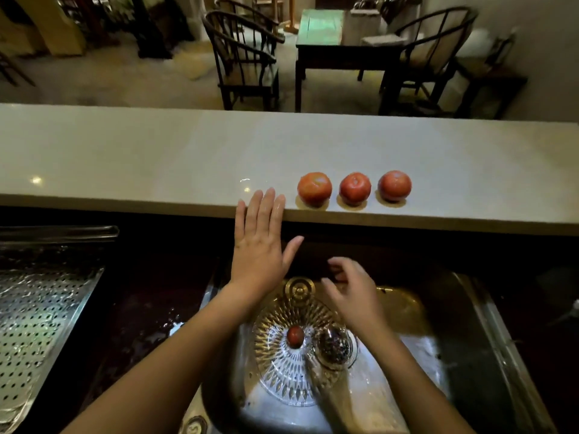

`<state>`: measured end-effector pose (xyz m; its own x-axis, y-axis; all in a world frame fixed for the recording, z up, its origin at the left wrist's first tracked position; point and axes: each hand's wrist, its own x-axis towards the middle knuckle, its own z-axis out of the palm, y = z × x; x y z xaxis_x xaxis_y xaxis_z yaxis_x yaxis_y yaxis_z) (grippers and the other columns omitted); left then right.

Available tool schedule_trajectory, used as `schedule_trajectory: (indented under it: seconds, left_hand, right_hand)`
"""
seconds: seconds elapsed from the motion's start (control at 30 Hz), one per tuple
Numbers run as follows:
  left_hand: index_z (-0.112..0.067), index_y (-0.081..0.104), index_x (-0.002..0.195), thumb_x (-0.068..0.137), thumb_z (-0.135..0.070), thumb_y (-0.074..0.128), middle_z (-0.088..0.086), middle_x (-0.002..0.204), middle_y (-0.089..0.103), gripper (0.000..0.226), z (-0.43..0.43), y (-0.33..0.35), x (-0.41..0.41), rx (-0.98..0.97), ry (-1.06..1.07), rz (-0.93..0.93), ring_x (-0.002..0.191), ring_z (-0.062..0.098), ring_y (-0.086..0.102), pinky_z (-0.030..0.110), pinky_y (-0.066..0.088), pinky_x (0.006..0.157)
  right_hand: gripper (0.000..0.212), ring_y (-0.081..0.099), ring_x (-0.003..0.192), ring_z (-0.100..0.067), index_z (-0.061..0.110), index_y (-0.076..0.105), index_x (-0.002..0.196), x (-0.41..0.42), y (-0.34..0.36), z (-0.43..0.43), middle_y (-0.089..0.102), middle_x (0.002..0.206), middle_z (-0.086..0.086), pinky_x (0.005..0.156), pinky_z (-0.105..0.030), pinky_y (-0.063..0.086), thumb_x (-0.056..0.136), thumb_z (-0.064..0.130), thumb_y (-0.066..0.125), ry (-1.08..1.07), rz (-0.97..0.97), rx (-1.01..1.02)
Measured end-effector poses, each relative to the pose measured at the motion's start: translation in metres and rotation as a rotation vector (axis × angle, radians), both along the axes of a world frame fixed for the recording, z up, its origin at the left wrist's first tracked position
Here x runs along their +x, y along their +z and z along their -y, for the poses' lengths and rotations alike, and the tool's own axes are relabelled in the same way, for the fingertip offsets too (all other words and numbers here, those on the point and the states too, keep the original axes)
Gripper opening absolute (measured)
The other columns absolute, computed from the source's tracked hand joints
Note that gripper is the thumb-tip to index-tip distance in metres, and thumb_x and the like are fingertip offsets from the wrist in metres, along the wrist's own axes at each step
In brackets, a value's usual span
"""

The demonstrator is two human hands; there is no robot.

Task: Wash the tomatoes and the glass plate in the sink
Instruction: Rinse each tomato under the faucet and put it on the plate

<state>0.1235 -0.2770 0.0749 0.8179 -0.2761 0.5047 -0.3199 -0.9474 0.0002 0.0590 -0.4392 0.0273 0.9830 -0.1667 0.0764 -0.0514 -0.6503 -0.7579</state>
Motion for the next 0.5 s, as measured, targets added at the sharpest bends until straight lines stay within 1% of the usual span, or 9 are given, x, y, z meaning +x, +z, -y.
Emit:
schedule_trajectory:
  seconds: [0.03,0.1,0.13,0.2,0.27,0.3,0.4,0.5]
  left_hand:
    - [-0.003,0.035,0.141,0.088,-0.05,0.043,0.018,0.148,0.038,0.071,0.0,0.002,0.0,0.0,-0.002,-0.005,0.139,0.035,0.031,0.047,0.008,0.116]
    - [-0.004,0.035,0.142,0.088,-0.049,0.048,0.017,0.148,0.037,0.071,-0.001,0.004,-0.001,-0.008,-0.007,-0.019,0.14,0.035,0.03,0.046,0.008,0.116]
    - [-0.004,0.034,0.142,0.088,-0.048,0.05,0.017,0.149,0.036,0.072,-0.001,0.005,-0.001,-0.013,-0.009,-0.031,0.14,0.034,0.029,0.046,0.008,0.116]
    - [-0.006,0.031,0.144,0.089,-0.049,0.049,0.015,0.151,0.033,0.073,0.0,0.006,-0.003,-0.015,-0.007,-0.061,0.142,0.033,0.025,0.046,0.007,0.118]
    - [-0.007,0.03,0.144,0.089,-0.051,0.046,0.014,0.152,0.032,0.072,0.001,0.008,-0.004,-0.016,0.0,-0.083,0.143,0.031,0.023,0.047,0.009,0.119]
    - [-0.008,0.031,0.144,0.089,-0.051,0.046,0.014,0.151,0.033,0.071,0.001,0.009,-0.005,-0.015,-0.001,-0.087,0.143,0.031,0.023,0.048,0.01,0.119]
    - [-0.008,0.033,0.142,0.089,-0.051,0.046,0.014,0.149,0.036,0.07,0.0,0.012,-0.006,-0.009,-0.018,-0.087,0.141,0.032,0.027,0.048,0.013,0.118]
    - [-0.009,0.032,0.143,0.089,-0.05,0.046,0.013,0.15,0.034,0.07,-0.003,0.014,-0.006,-0.003,-0.035,-0.087,0.142,0.03,0.026,0.046,0.012,0.117]
  right_hand:
    - [0.029,0.056,0.092,-0.01,0.019,0.059,0.111,-0.003,0.024,0.004,0.06,0.104,0.003,0.082,-0.027,0.048,0.083,0.02,0.065,-0.034,0.105,0.012]
    - [0.02,0.057,0.08,-0.01,0.021,0.06,0.102,-0.008,0.068,0.01,0.061,0.093,0.005,0.073,-0.027,0.049,0.083,0.02,0.064,-0.107,0.299,0.01]
    - [0.017,0.056,0.078,-0.011,0.021,0.06,0.1,-0.007,0.087,0.015,0.061,0.09,0.004,0.071,-0.025,0.048,0.083,0.021,0.063,-0.147,0.376,-0.003]
    - [0.017,0.056,0.082,-0.012,0.019,0.058,0.102,-0.001,0.116,0.022,0.058,0.093,0.005,0.071,-0.02,0.046,0.085,0.024,0.061,-0.211,0.47,-0.038]
    - [0.027,0.053,0.093,-0.01,0.017,0.056,0.11,0.011,0.134,0.026,0.056,0.101,0.005,0.074,-0.012,0.041,0.087,0.029,0.061,-0.226,0.46,-0.097]
    - [0.034,0.051,0.099,-0.01,0.016,0.055,0.116,0.017,0.14,0.025,0.056,0.107,0.003,0.077,-0.012,0.04,0.086,0.031,0.062,-0.214,0.428,-0.132]
    - [0.049,0.046,0.113,-0.016,0.017,0.051,0.125,0.03,0.147,0.012,0.055,0.124,-0.001,0.09,-0.024,0.039,0.083,0.038,0.065,-0.12,0.396,-0.264]
    - [0.06,0.042,0.117,-0.02,0.019,0.047,0.131,0.041,0.147,-0.008,0.054,0.13,0.0,0.094,-0.031,0.035,0.079,0.045,0.066,-0.014,0.409,-0.47]
